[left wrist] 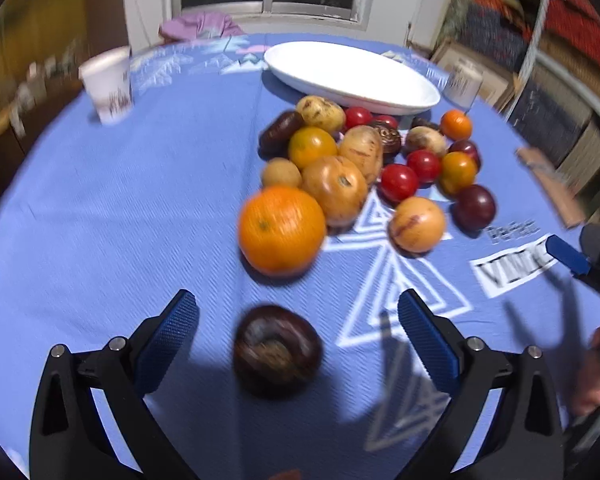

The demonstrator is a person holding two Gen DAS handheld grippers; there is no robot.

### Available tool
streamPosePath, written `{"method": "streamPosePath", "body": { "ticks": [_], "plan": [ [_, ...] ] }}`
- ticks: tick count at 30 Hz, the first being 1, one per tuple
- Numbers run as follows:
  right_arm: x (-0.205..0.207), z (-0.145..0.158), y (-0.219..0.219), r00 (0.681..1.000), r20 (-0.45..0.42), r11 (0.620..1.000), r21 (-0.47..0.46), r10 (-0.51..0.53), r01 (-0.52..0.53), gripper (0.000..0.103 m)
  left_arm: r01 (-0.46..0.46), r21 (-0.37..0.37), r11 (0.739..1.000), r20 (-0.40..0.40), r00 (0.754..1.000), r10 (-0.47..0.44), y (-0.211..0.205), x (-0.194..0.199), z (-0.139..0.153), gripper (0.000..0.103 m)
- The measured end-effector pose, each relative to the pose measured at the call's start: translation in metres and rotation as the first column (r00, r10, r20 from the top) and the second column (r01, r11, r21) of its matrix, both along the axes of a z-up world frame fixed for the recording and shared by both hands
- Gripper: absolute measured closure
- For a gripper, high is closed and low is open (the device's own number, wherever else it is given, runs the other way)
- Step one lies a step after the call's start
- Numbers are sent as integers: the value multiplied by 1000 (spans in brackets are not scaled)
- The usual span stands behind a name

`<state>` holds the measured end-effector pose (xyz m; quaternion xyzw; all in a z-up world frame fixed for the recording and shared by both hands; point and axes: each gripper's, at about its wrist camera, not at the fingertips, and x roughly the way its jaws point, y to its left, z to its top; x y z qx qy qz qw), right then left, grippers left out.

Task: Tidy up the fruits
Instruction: 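Grasp the dark brown shriveled fruit with the left tool while the right tool approaches a dark red plum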

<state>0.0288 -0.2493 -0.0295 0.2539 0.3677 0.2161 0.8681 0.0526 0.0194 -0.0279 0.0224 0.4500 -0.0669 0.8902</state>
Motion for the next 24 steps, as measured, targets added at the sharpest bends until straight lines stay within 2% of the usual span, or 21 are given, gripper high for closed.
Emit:
{"method": "streamPosePath", "body": {
  "ticks": [2,4,6,9,11,14,16,24],
  "plan": [
    [13,-6,-6,996,-83,996,78,38,-32,3,40,25,999,0,999,-40,1,5,5,4],
    [18,-5,-11,994,-99,996,81,36,-28,3,73,-1,997,-34,997,-73,8,6,4,4],
    [19,1,-10,995,-86,998,43,53,-50,3,86,-4,996,-55,995,-87,14,1,-2,4],
    [20,3,8,989,-81,984,-120,120,-129,3,123,-4,992,-94,988,-123,17,-12,-15,4],
    [23,-2,20,985,-83,965,-203,151,-165,3,136,1,991,-64,989,-136,16,-20,-11,4],
    [22,-5,25,985,-68,956,-237,160,-172,3,164,-41,986,-40,985,-165,11,-19,-10,4],
    [22,-6,23,987,-58,956,-245,152,-161,3,164,-10,986,-51,985,-165,6,-15,-14,4],
    [18,7,2,997,-3,964,-256,78,-76,3,176,23,984,-55,983,-174,-4,-14,-18,4]
  ]
}}
